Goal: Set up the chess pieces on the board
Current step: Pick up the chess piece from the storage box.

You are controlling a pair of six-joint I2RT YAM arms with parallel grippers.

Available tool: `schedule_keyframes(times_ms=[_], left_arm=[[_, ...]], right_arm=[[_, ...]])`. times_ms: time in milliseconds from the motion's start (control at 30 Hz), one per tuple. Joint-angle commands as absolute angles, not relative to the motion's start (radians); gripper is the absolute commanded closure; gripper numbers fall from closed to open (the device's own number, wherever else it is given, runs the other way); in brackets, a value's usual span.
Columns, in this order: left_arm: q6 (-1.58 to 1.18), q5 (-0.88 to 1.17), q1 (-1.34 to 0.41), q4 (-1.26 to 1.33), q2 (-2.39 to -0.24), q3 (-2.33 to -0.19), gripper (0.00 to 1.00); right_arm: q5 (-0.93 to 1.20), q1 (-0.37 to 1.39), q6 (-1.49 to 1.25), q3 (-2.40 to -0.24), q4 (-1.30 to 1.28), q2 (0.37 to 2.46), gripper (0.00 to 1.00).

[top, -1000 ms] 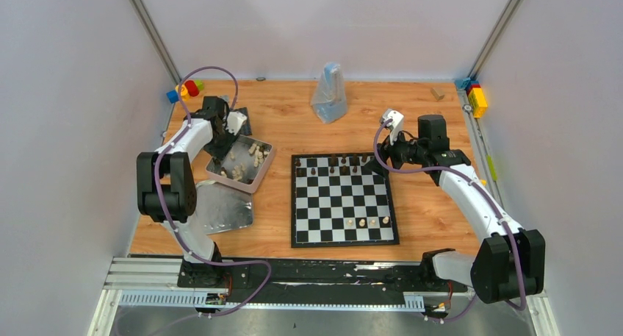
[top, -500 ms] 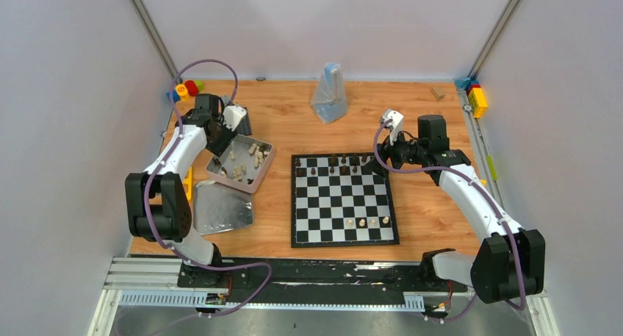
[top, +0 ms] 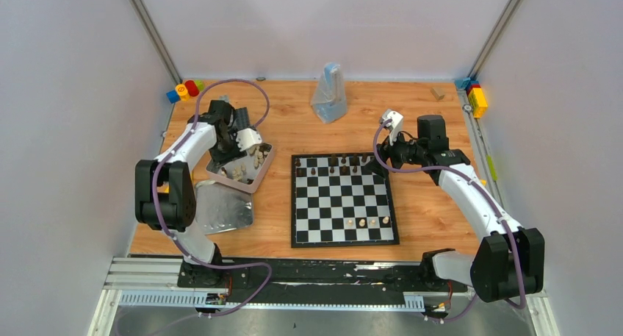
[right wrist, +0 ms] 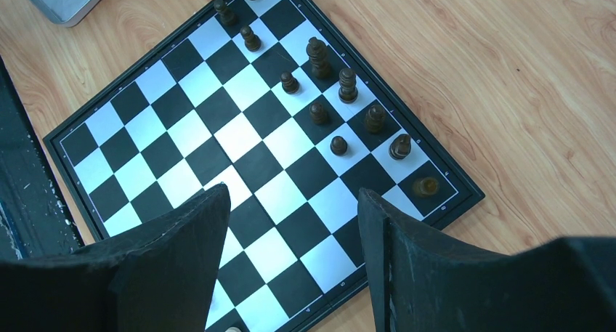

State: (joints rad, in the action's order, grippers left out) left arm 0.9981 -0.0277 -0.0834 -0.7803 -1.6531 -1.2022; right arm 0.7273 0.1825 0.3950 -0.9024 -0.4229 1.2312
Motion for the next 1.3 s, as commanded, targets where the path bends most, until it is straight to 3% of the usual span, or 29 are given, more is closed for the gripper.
schedule_keyframes(times_ms=[0, 700, 1267], left_arm=[[1.178, -0.024, -0.092, -0.867, -1.724, -1.263, 0.48], [1.327, -0.171, -0.107, -0.846, -1.874, -1.327, 0.55], [1.337, -0.239, -0.123, -0.901, -1.891, -1.361, 0.74]], right_arm=[[0.750, 0.188, 0.416, -0.936, -0.422, 1.238, 0.34], [0.741, 0.189, 0.417, -0.948, -0.433, 1.268, 0.34], [0.742, 0.190, 0.438, -0.947, -0.447, 1.273, 0.34]])
